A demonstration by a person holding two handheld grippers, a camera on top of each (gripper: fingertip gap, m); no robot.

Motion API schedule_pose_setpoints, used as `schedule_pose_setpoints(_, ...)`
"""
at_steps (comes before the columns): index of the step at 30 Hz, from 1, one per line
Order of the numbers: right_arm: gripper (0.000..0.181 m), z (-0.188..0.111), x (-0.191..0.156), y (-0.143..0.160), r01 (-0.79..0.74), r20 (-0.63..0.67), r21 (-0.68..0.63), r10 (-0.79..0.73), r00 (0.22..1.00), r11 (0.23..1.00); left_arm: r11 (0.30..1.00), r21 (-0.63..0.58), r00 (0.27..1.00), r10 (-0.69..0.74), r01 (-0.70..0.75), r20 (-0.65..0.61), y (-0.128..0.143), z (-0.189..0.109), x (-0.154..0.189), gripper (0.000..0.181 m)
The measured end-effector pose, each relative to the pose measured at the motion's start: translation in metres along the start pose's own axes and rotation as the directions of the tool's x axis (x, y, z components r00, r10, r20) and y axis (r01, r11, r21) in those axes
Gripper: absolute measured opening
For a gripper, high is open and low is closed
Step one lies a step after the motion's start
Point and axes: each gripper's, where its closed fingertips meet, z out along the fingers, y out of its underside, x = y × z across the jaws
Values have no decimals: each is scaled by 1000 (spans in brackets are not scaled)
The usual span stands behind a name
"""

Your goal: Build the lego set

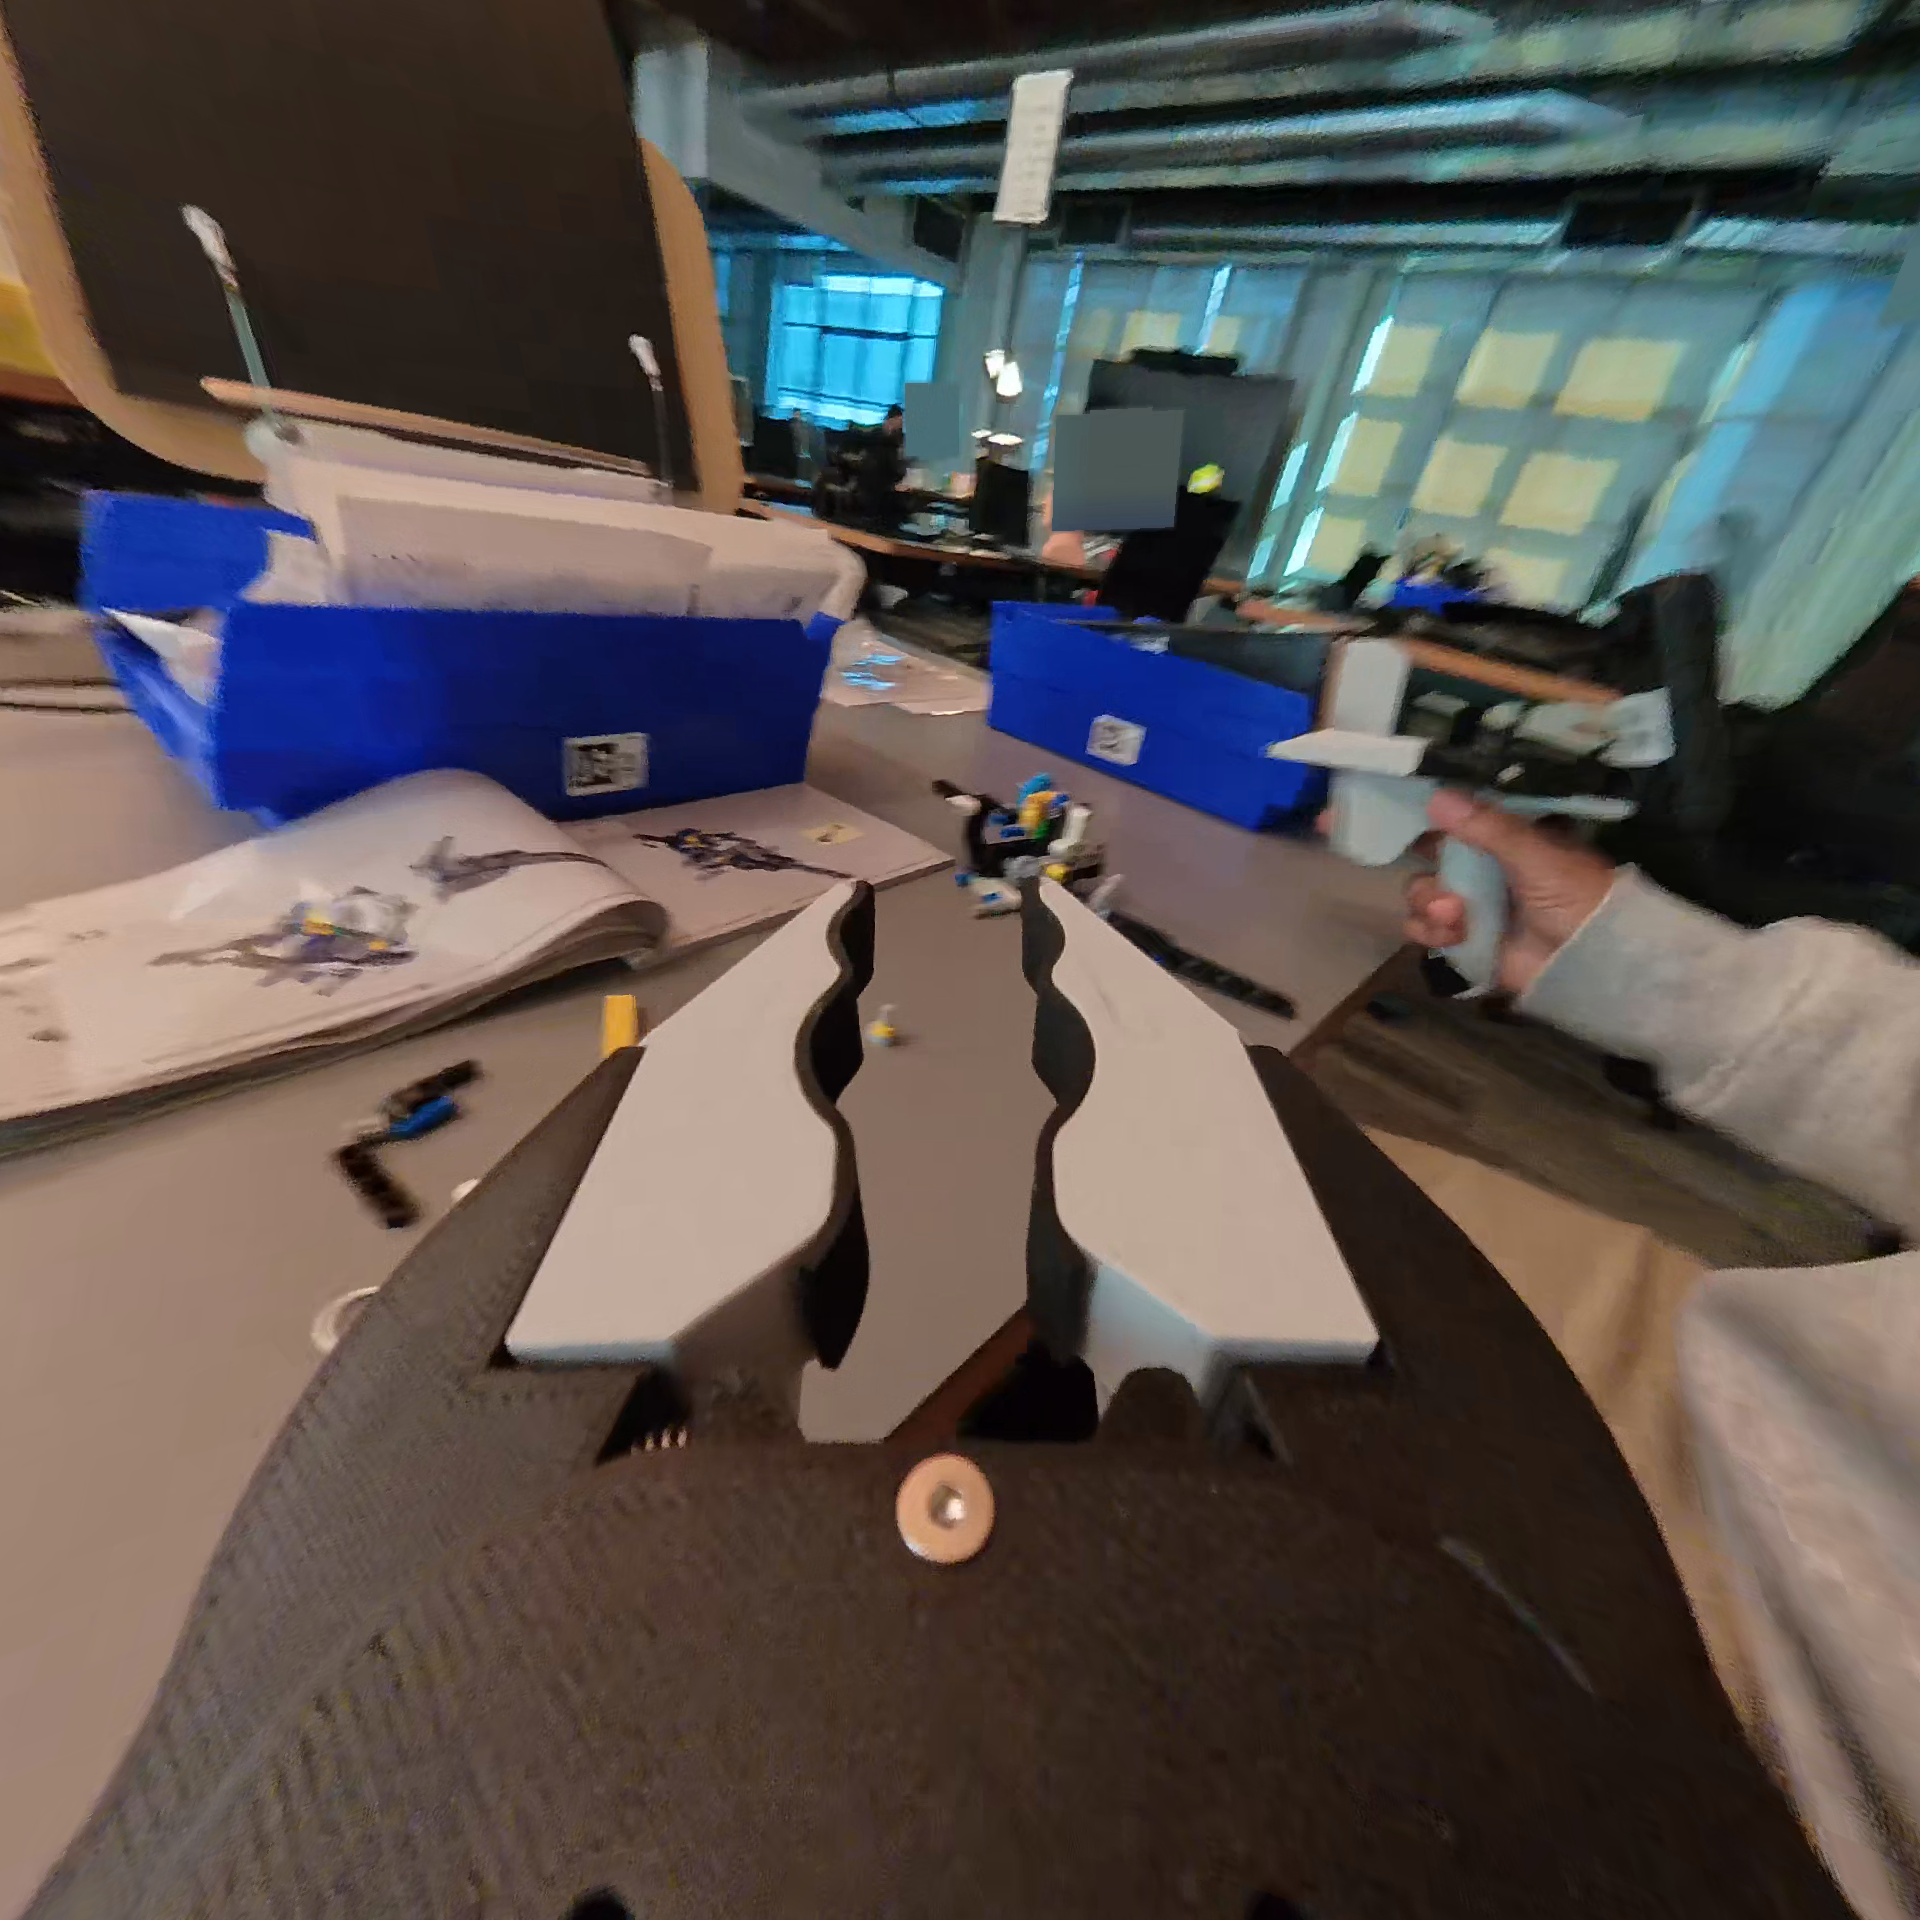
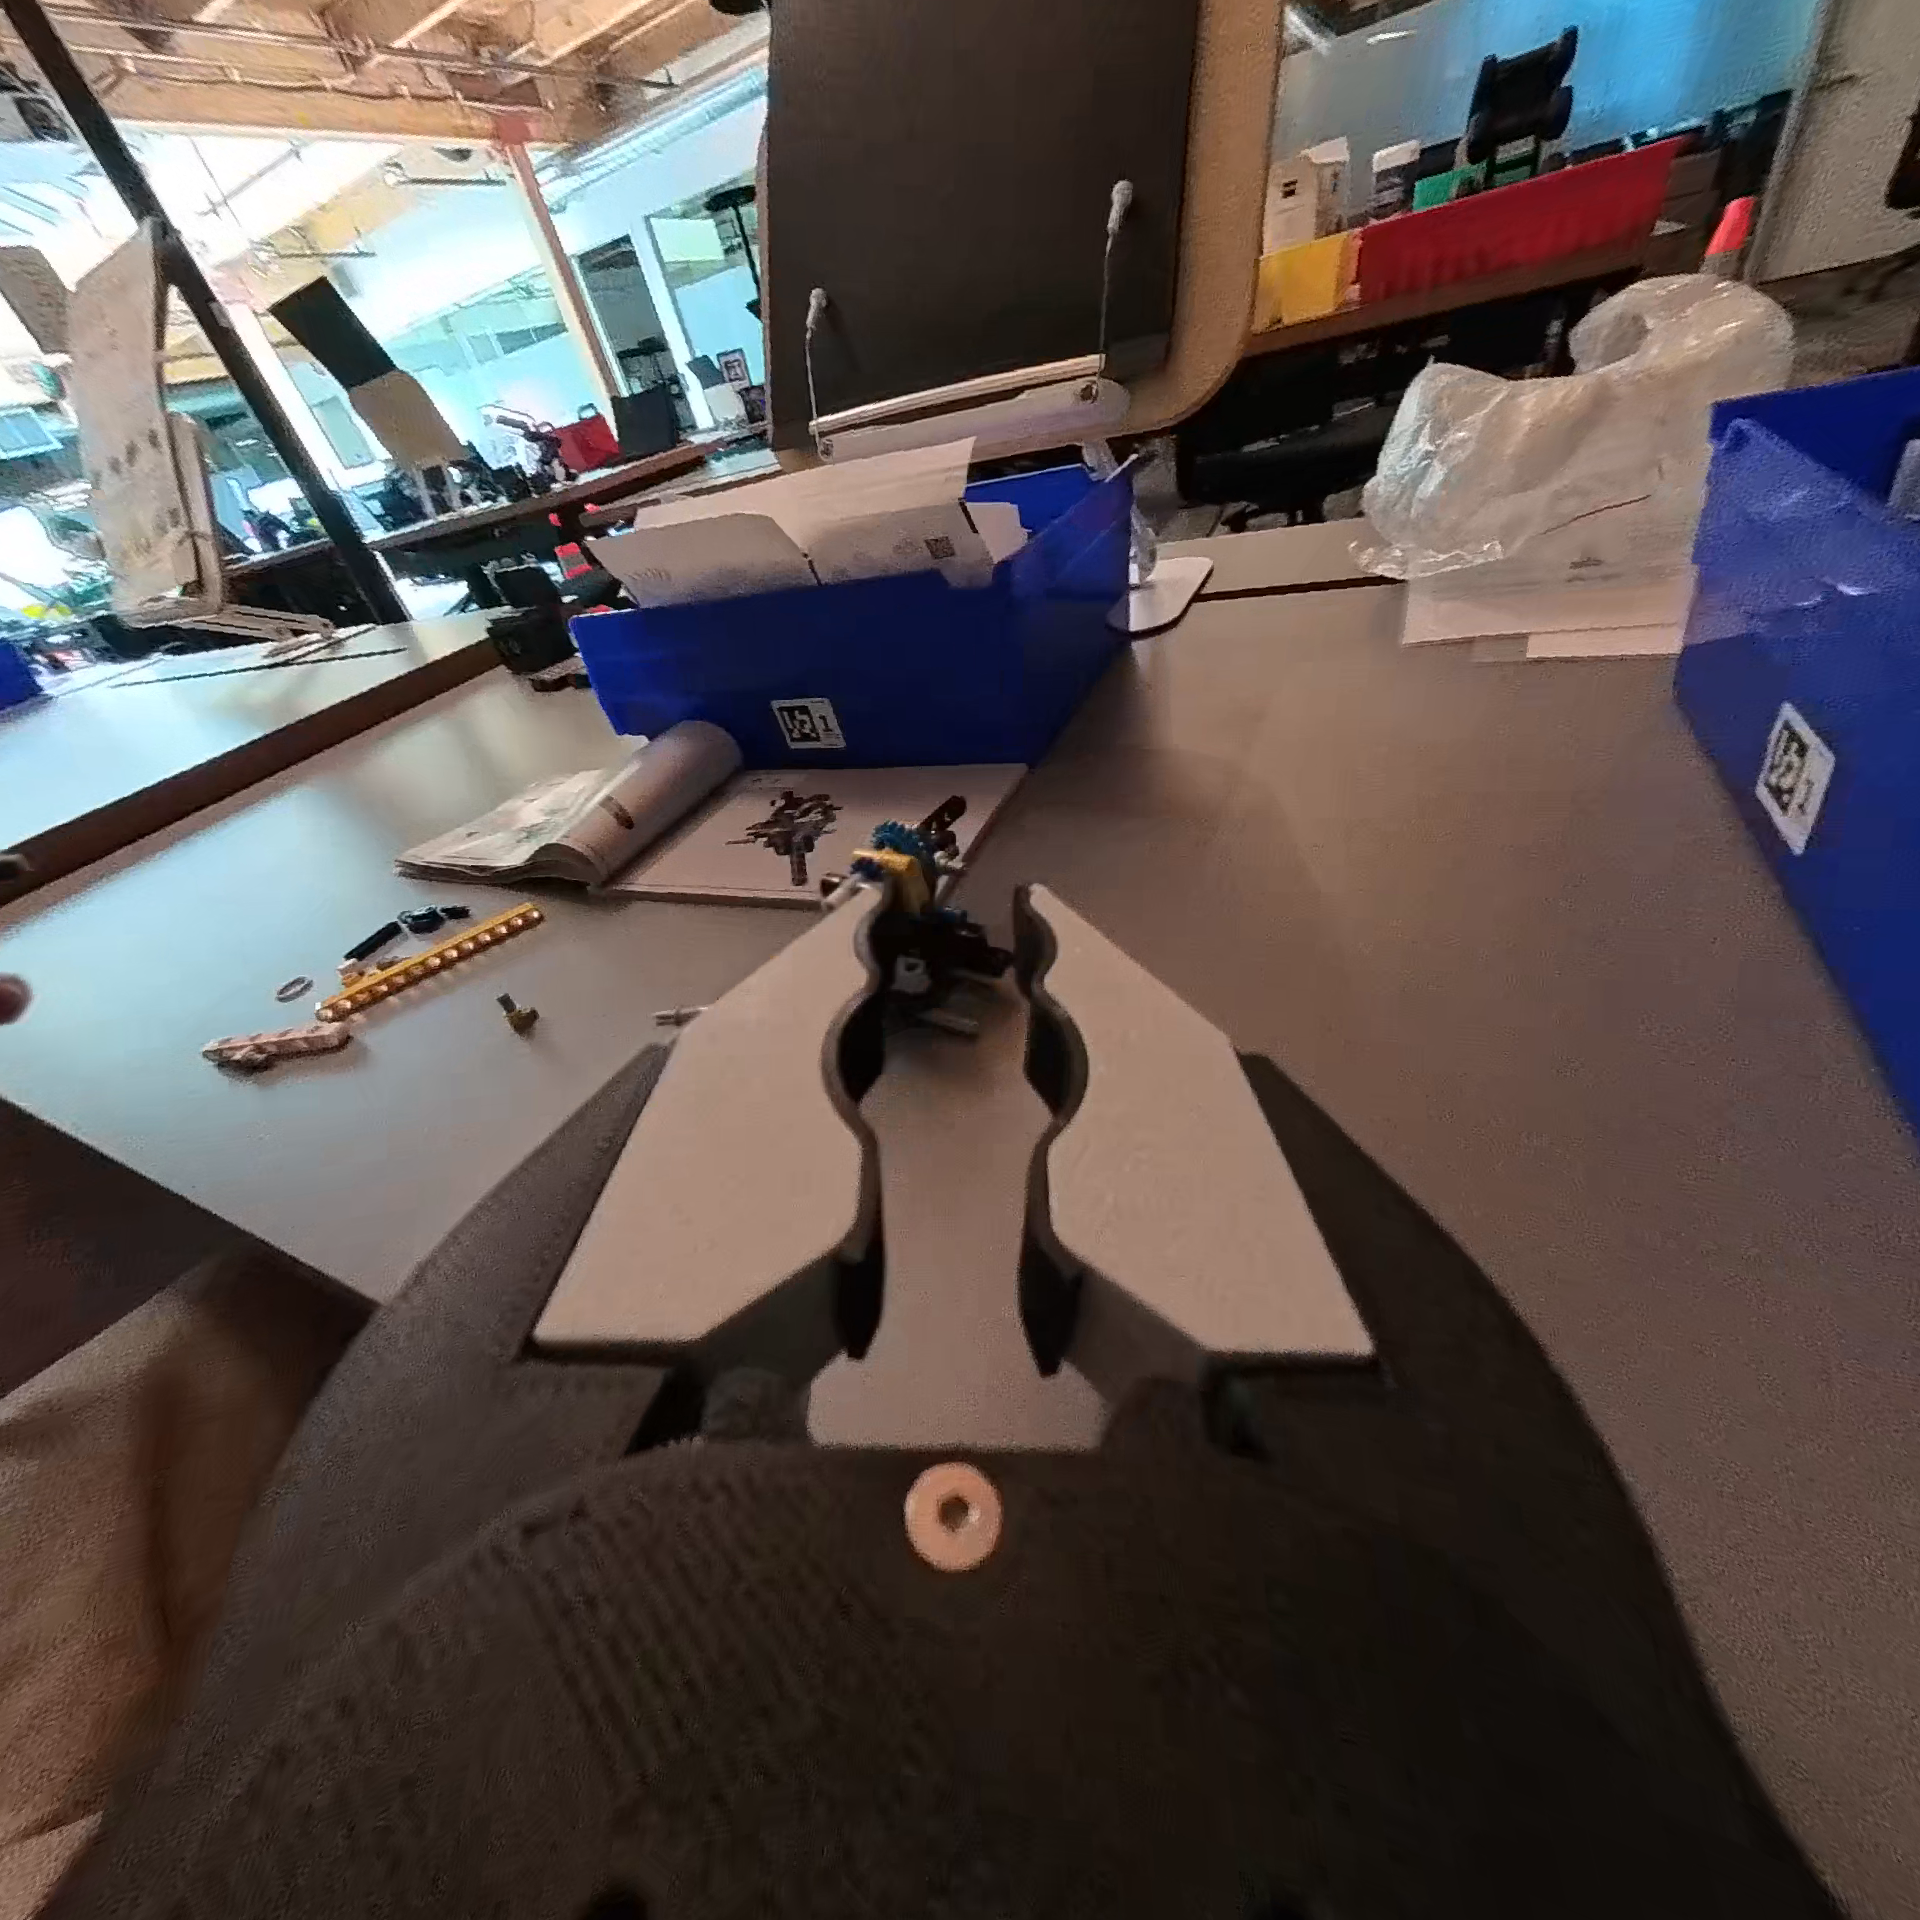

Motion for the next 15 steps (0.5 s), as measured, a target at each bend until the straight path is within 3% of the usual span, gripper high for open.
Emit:
schedule_pose_setpoints(4,20,1,1,-5,52,23,29,-53,998,998,969,48,964,-237,244,-119,-6,4,0,27)
schedule_pose_setpoints(7,2,7,8,-13,124,-6,76,-124,992,989,964,82,944,-225,251,-242,-12,12,3,26)
schedule_pose_setpoints(10,0,16,17,-22,167,-69,120,-159,985,979,926,53,875,-332,373,-352,-17,21,-4,30)
schedule_pose_setpoints(15,0,45,4,-20,268,3,39,-268,963,963,875,237,874,-324,422,-362,-63,21,-30,25)
